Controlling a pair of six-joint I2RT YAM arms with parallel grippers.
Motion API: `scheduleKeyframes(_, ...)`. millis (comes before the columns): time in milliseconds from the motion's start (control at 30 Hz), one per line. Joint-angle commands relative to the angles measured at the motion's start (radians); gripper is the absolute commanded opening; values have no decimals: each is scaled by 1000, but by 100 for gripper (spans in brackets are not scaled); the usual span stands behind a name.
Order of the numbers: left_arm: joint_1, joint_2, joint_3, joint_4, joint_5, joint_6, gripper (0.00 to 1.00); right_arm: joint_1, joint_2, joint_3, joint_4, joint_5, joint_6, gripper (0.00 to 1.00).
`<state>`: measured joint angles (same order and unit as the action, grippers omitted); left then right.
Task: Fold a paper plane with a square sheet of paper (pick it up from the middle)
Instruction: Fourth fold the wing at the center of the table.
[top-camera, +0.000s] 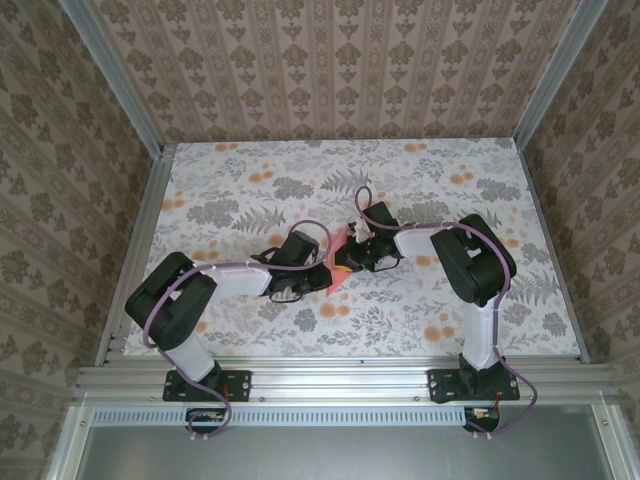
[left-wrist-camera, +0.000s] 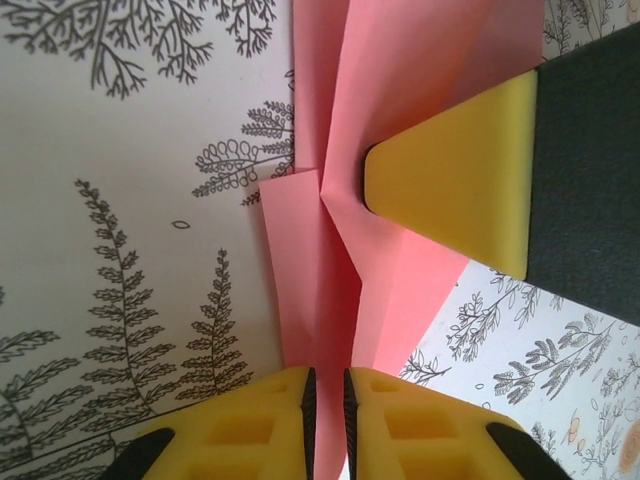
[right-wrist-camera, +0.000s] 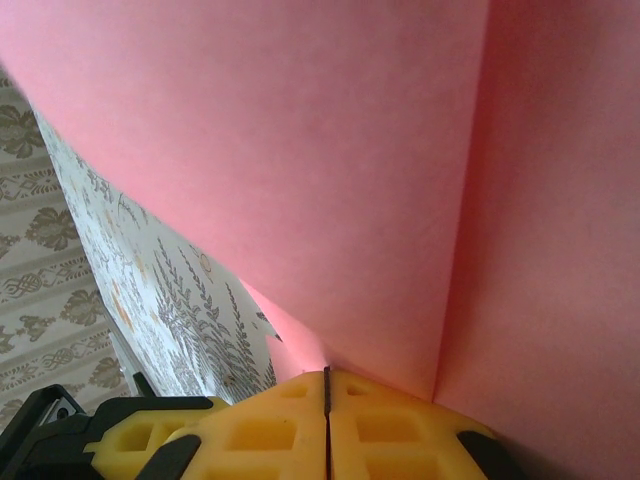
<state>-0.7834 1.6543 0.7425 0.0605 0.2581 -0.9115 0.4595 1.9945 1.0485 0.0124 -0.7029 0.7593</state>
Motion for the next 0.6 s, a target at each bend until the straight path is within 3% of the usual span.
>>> scheduleKeyframes(0,9,15,29,32,14,20,17,4,-3,-7,-53,63,3,10)
scheduleKeyframes(200,9,-32,5,46,7,8,18,4,-2,-6,-55,65,3,10)
scheduleKeyframes(400,13,-105,1,18,-16,21,27,4,1,-7,-56,66,0,10)
scheduleKeyframes(567,12,-68,19,12,9,28,25,4,1,-8,-48,66,7,10)
